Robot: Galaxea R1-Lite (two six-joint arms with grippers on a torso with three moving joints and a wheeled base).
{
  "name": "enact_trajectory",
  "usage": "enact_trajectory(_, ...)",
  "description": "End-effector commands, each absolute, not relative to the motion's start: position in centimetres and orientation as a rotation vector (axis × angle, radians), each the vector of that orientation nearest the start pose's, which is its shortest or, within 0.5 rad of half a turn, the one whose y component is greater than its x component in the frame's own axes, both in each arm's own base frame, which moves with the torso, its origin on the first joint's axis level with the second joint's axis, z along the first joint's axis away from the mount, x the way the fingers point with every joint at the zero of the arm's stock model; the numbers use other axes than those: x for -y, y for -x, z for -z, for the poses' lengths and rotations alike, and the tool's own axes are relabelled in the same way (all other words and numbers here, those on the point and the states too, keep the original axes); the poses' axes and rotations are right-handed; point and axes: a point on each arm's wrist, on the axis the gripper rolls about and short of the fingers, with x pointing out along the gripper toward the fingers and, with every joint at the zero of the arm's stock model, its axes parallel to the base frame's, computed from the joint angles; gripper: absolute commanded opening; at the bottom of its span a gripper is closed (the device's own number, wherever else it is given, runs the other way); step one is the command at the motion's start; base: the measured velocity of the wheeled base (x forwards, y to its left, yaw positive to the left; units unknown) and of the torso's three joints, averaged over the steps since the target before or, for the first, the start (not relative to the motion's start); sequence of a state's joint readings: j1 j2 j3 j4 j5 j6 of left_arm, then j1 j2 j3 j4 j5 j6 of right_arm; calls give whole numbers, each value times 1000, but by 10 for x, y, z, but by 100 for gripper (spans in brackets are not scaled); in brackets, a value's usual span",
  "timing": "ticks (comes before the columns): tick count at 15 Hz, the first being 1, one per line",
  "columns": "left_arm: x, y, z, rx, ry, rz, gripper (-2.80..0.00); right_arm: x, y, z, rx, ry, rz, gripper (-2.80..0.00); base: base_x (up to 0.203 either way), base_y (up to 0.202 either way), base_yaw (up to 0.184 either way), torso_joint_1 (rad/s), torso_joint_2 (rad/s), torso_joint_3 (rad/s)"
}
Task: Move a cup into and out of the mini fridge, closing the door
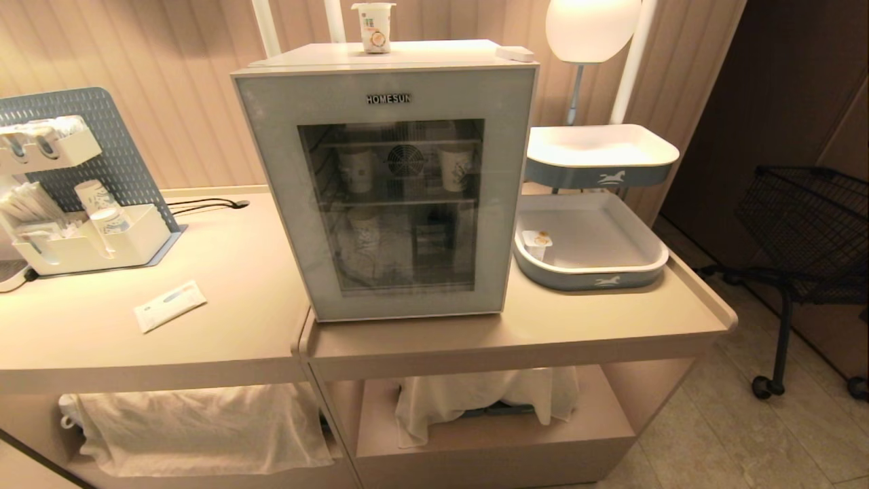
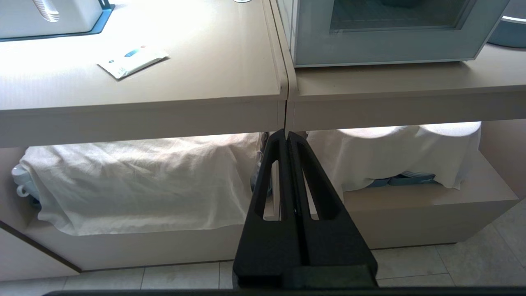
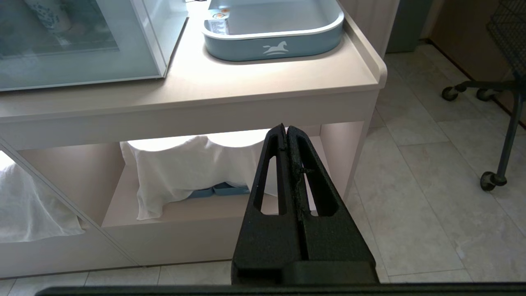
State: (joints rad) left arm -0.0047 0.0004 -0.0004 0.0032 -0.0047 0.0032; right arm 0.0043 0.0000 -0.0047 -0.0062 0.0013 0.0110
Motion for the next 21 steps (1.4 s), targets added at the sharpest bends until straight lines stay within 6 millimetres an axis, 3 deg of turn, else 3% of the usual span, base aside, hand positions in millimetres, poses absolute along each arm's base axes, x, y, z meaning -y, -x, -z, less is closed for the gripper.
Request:
enact_trajectory(1, 0, 23, -75, -4, -3, 9, -280, 0, 23, -77, 9, -11, -6, -280, 0, 0, 0, 0, 0, 0)
enact_trajectory(21, 0, 23, -75, -5, -3, 9, -280, 0, 23, -77, 9, -20, -5, -280, 0, 0, 0, 0, 0, 0)
